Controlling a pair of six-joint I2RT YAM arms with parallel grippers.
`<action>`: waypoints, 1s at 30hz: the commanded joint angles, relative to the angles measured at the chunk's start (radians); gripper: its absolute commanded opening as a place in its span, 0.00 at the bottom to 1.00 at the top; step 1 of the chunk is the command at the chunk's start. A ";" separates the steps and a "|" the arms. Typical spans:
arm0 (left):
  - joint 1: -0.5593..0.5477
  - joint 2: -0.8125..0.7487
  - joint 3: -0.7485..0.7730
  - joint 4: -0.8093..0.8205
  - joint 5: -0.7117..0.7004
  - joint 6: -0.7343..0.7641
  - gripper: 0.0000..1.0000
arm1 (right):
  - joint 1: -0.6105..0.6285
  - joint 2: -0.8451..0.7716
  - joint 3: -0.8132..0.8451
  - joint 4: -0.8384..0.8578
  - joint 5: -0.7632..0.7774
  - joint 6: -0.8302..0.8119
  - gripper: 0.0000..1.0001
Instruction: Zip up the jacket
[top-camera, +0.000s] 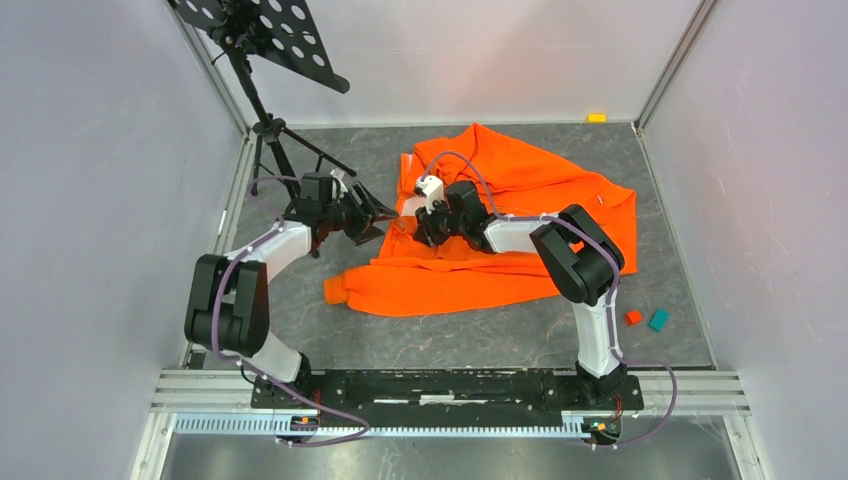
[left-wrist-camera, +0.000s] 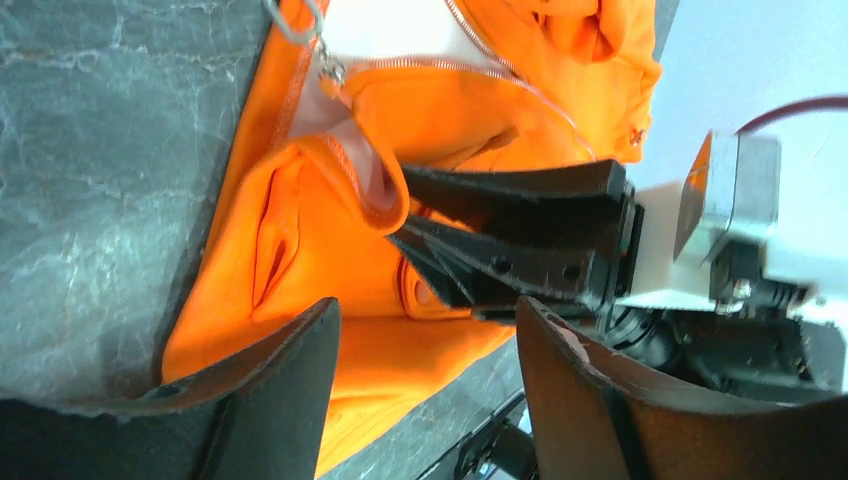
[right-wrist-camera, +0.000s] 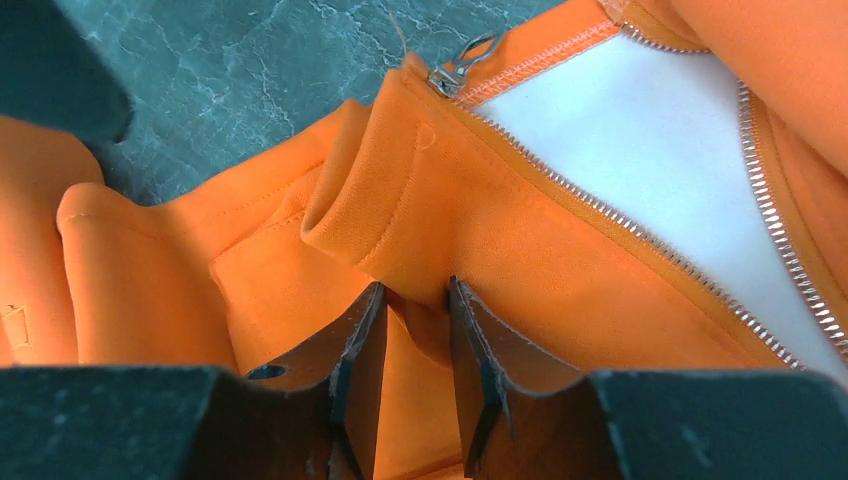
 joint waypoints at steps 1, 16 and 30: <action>0.001 0.089 0.063 0.114 0.030 -0.101 0.67 | 0.010 -0.052 -0.062 0.115 -0.057 0.089 0.34; -0.030 0.214 0.074 0.245 -0.060 -0.162 0.49 | 0.014 -0.095 -0.160 0.245 -0.034 0.173 0.32; -0.144 0.121 -0.031 0.283 -0.327 -0.207 0.47 | 0.016 -0.116 -0.205 0.304 -0.058 0.201 0.31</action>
